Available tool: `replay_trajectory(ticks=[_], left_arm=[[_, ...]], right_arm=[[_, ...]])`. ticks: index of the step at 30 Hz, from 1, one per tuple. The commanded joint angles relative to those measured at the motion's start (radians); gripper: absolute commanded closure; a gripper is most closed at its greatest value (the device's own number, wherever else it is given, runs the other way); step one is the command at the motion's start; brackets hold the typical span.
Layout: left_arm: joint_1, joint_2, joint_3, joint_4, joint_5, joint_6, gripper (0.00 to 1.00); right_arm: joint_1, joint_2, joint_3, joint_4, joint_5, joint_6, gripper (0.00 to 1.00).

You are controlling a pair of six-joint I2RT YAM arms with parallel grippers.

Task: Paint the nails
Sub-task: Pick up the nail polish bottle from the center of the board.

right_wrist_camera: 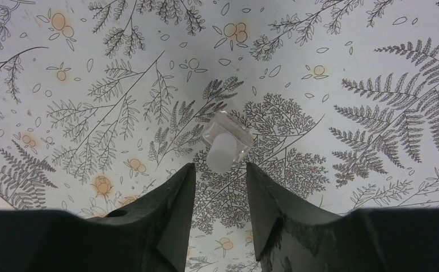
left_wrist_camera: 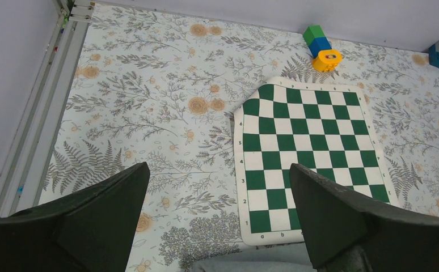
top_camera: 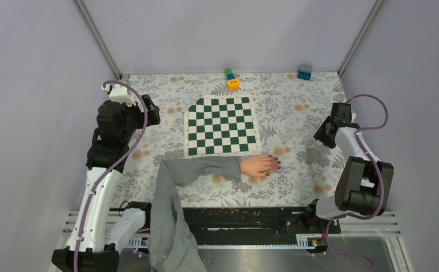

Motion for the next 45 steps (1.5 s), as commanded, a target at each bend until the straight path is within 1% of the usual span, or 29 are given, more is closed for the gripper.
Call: replay_trajectory(ticks=[1,11,18,22,27,31,34,39,45], left_arm=[[-0.002,0.001,-0.004,0.054,0.02,0.003,0.01],[-0.002,0.002,-0.005,0.054,0.02,0.004,0.01],[-0.002,0.001,-0.004,0.055,0.02,0.004,0.01],[-0.002,-0.002,-0.006,0.056,0.02,0.004,0.01],[-0.001,-0.005,-0.005,0.055,0.019,0.004,0.01],[-0.002,-0.004,-0.006,0.055,0.02,0.005,0.01],[-0.002,-0.005,-0.006,0.055,0.02,0.005,0.01],[-0.001,-0.004,-0.007,0.059,0.02,-0.003,0.01],[-0.014,-0.011,-0.002,0.092,0.101,-0.018,0.01]], right_arm=[[-0.004,0.032,0.053,0.002,0.032,-0.004,0.55],[-0.004,0.063,0.062,0.002,0.024,-0.004,0.59],[-0.004,0.079,0.069,0.0,0.025,-0.004,0.6],[-0.004,0.082,0.071,-0.006,0.027,-0.003,0.67],[-0.004,0.083,0.07,-0.005,0.033,-0.004,0.71],[-0.004,0.086,0.072,-0.007,0.035,-0.004,0.83],[-0.004,0.083,0.074,-0.014,0.036,-0.004,1.0],[-0.004,0.053,0.069,-0.02,0.043,-0.007,1.0],[-0.004,-0.005,0.066,-0.058,0.029,-0.013,1.0]])
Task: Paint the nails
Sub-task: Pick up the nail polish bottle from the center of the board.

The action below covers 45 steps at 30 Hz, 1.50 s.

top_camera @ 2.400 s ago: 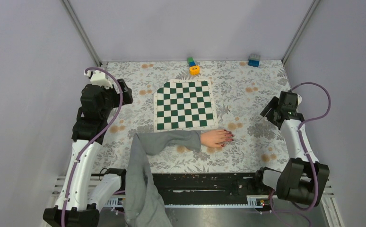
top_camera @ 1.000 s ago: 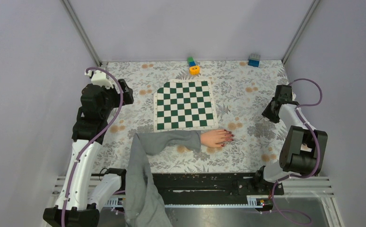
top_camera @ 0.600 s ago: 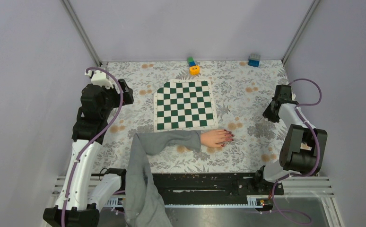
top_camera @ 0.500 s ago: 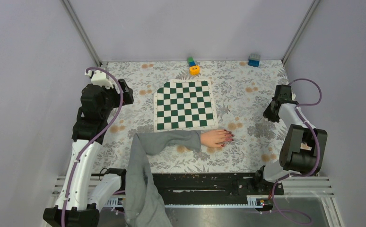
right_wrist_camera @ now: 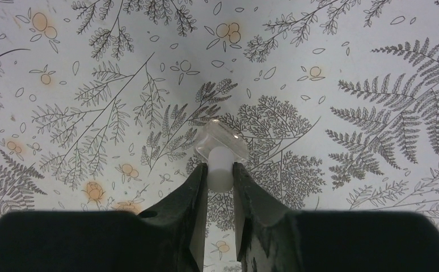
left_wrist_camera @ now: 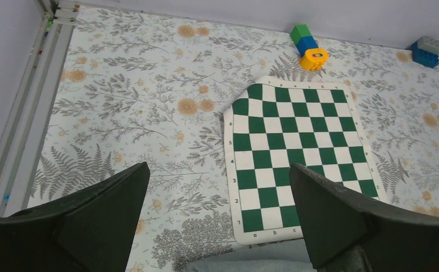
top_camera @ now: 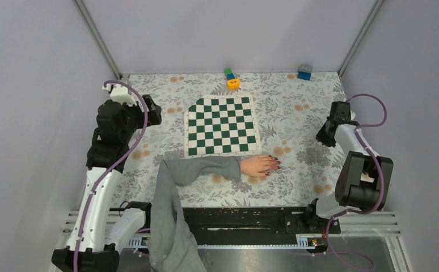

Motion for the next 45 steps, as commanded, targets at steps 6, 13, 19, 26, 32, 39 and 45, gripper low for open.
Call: replay_trajectory(ticks=[6,13,19,26,32,39,45], left_arm=[[-0.049,-0.065,-0.061,0.178,0.152,0.003,0.01],[-0.125,-0.078,-0.079,0.194,0.264,0.069,0.01],[-0.296,-0.088,-0.108,0.193,0.398,0.198,0.01],[-0.472,-0.1,-0.148,0.201,0.408,0.288,0.01],[-0.579,-0.105,-0.175,0.215,0.415,0.321,0.01],[-0.651,-0.03,-0.173,0.199,0.524,0.344,0.01],[-0.701,-0.003,-0.171,0.195,0.503,0.338,0.01]], right_arm=[[-0.003,-0.209,0.007,-0.075,-0.075,0.017,1.0],[0.026,-0.295,0.014,-0.139,-0.232,0.033,1.0],[0.173,-0.356,0.03,-0.219,-0.284,0.021,1.0],[0.36,-0.393,0.128,-0.296,-0.408,0.024,1.0],[0.454,-0.428,0.207,-0.402,-0.488,0.023,1.0],[0.633,-0.403,0.316,-0.404,-0.577,0.073,1.0],[0.8,-0.316,0.49,-0.459,-0.573,0.016,1.0]])
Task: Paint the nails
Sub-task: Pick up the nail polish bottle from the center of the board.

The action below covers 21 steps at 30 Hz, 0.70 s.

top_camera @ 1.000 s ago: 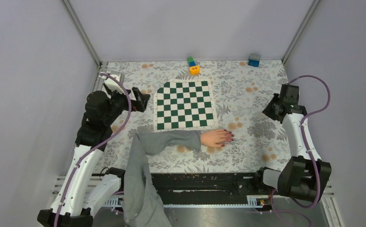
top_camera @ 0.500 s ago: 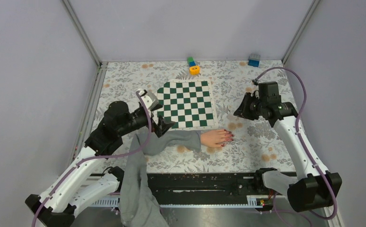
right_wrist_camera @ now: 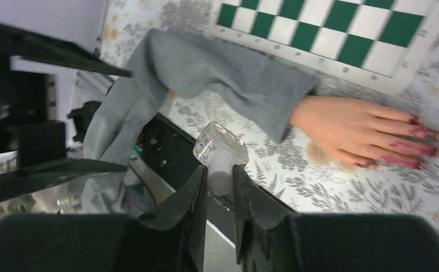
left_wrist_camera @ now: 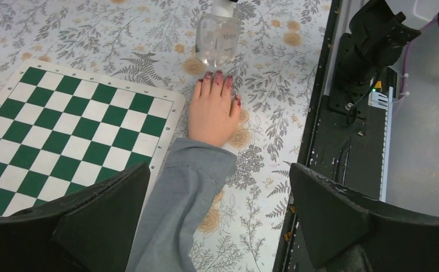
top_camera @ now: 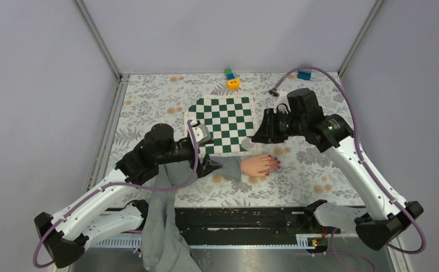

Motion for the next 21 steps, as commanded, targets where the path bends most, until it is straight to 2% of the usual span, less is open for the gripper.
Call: replay_trajectory(ticks=[1,8,17,21], left_arm=[[-0.027,-0.002,0.004,0.042,0.023,0.019,0.01],[-0.03,0.005,0.002,0.059,-0.021,0.0,0.01],[-0.029,0.025,-0.012,0.161,0.167,-0.098,0.01],[-0.029,0.036,-0.004,0.177,0.201,-0.134,0.01]], right_arm=[[0.1,0.069,0.157,-0.065,-0.041,-0.043,1.0],[0.233,0.18,0.318,-0.147,-0.031,-0.082,1.0],[0.35,0.263,0.418,-0.178,-0.018,-0.129,1.0],[0.379,0.272,0.435,-0.183,-0.017,-0.143,1.0]])
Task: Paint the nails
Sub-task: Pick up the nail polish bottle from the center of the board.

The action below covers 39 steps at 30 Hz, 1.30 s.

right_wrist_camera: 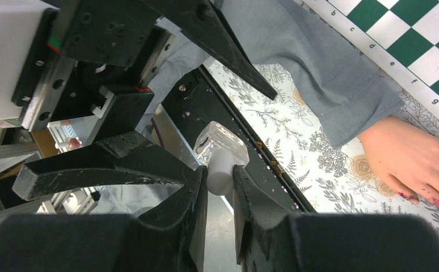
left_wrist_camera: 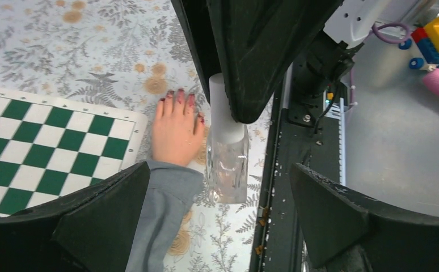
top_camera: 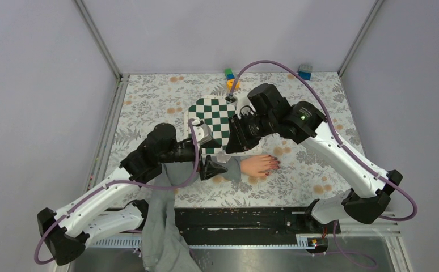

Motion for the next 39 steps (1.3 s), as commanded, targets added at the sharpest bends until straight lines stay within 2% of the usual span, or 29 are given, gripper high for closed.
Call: replay_trajectory(ticks=[1,3,7,12,15,22,29,31,36,39], left_arm=[[-0.004,0.003,0.009,0.101,0.094,-0.066,0.02],[-0.004,0.0,-0.002,0.13,0.109,-0.087,0.07],[-0.004,0.015,-0.001,0.152,0.144,-0.116,0.24],[-0.004,0.024,0.004,0.145,0.153,-0.117,0.34],[-0.004,0.03,0.005,0.139,0.146,-0.116,0.34],[-0.004,0.036,0.009,0.118,0.115,-0.105,0.17],[-0.006,0.048,0.027,0.065,0.067,-0.073,0.16],[-0.008,0.051,0.027,0.062,0.062,-0.069,0.18],[-0.011,0.046,0.028,0.062,0.078,-0.069,0.35],[-0.01,0.043,0.028,0.066,0.087,-0.075,0.4]], right_arm=[[0.033,0.002,0.055,-0.023,-0.011,-0.038,1.0],[0.041,-0.003,0.055,-0.023,-0.008,-0.043,1.0],[0.059,-0.009,0.055,-0.024,-0.009,-0.057,1.0],[0.064,-0.014,0.055,-0.024,0.002,-0.062,1.0],[0.066,-0.016,0.058,-0.022,0.002,-0.06,1.0],[0.068,-0.026,0.05,-0.018,0.0,-0.061,1.0],[0.068,-0.044,0.026,0.009,-0.031,-0.047,1.0],[0.067,-0.048,0.021,0.017,-0.04,-0.045,1.0],[0.067,-0.048,0.012,0.029,-0.052,-0.035,1.0],[0.067,-0.051,0.005,0.036,-0.06,-0.03,1.0]])
